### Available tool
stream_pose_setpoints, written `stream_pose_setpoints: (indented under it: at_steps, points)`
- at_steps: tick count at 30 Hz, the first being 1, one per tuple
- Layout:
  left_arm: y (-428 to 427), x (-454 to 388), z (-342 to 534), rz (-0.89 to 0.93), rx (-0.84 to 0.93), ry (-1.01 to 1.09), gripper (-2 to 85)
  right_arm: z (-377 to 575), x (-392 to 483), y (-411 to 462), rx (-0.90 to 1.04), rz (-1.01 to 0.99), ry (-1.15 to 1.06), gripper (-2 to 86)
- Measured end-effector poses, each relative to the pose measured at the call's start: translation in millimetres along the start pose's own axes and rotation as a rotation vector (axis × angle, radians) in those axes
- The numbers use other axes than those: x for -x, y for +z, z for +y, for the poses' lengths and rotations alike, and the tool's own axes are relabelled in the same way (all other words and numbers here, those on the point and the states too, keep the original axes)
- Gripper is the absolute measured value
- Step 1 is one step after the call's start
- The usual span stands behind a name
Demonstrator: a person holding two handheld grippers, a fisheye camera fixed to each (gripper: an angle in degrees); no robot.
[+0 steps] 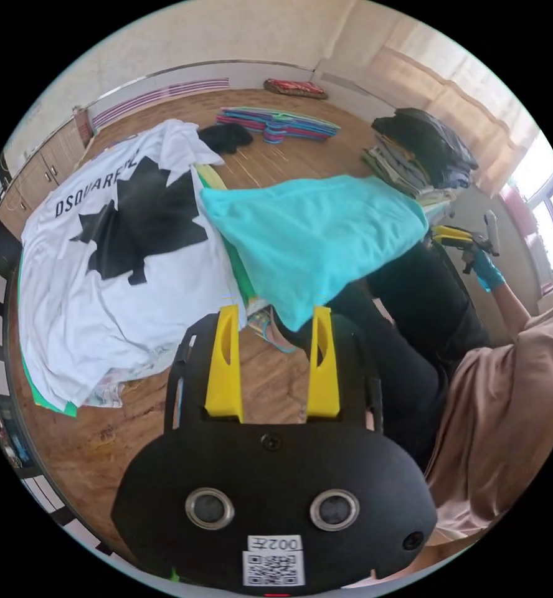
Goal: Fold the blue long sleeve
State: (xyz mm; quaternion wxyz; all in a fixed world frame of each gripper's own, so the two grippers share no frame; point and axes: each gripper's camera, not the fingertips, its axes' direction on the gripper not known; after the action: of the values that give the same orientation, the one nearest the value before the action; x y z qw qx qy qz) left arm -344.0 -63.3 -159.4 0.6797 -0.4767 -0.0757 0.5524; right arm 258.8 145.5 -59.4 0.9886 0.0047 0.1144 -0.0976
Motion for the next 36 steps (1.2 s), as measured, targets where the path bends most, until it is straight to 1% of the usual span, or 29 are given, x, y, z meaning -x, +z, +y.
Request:
stream_pose_setpoints:
  at_steps: [3, 7, 9, 12, 14, 15, 16, 18, 19, 20, 21, 23, 25, 29, 33, 36]
  points:
    - [18, -3, 9, 0.0, 0.031, -0.009, 12.5, 0, 1, 13, -0.01, -0.017, 0.002, 13.0]
    - [35, -8, 6, -0.017, 0.019, -0.015, 10.5, -5, 2, 31, -0.009, -0.004, 0.026, 9.8]
    - [40, -14, 3, -0.029, -0.01, -0.004, 7.3, -5, 3, 35, -0.01, 0.015, 0.024, 7.9]
    - [42, -19, 1, -0.039, -0.037, 0.001, 2.9, -3, 9, 32, -0.014, 0.031, -0.036, 4.2]
    - [38, -23, 0, -0.062, -0.046, 0.0, 0.9, -4, 20, 21, -0.018, 0.129, -0.126, 1.8]
    - [32, -28, 0, -0.115, -0.054, -0.002, 0.3, -4, 24, 16, -0.023, 0.161, -0.155, 1.3]
    - [27, -31, 0, -0.152, -0.056, 0.0, 0.1, -5, 33, 5, -0.034, 0.234, -0.217, 0.6]
    - [15, -47, -2, -0.283, -0.058, 0.025, -0.2, -2, 42, -5, -0.036, 0.471, -0.271, -0.2]
    - [14, -50, -2, -0.32, -0.049, 0.033, -0.3, 4, 40, -6, -0.006, 0.631, -0.317, -0.5]
    - [17, -54, -3, -0.359, -0.022, 0.043, -0.3, 8, 29, -10, 0.016, 0.598, -0.291, -0.6]
    - [21, -54, -3, -0.339, -0.003, 0.03, -0.4, 10, 22, -14, 0.015, 0.533, -0.254, -0.6]
    - [25, -53, 0, -0.311, -0.006, 0.012, -0.6, 19, 5, -23, 0.005, 0.319, -0.17, -0.3]
    - [27, -51, 3, -0.282, -0.014, -0.016, -0.7, 24, 3, -22, -0.014, 0.236, -0.127, 0.6]
    - [25, -47, 4, -0.229, -0.026, -0.055, -0.7, 26, 13, 1, -0.029, 0.036, -0.078, 8.1]
    - [23, -55, 1, -0.264, -0.009, -0.03, 0.2, 20, 26, 24, -0.037, -0.002, -0.024, 10.3]
    - [19, -58, -1, -0.275, -0.033, -0.052, 0.3, 16, 33, 37, -0.061, 0.033, 0.039, 7.7]
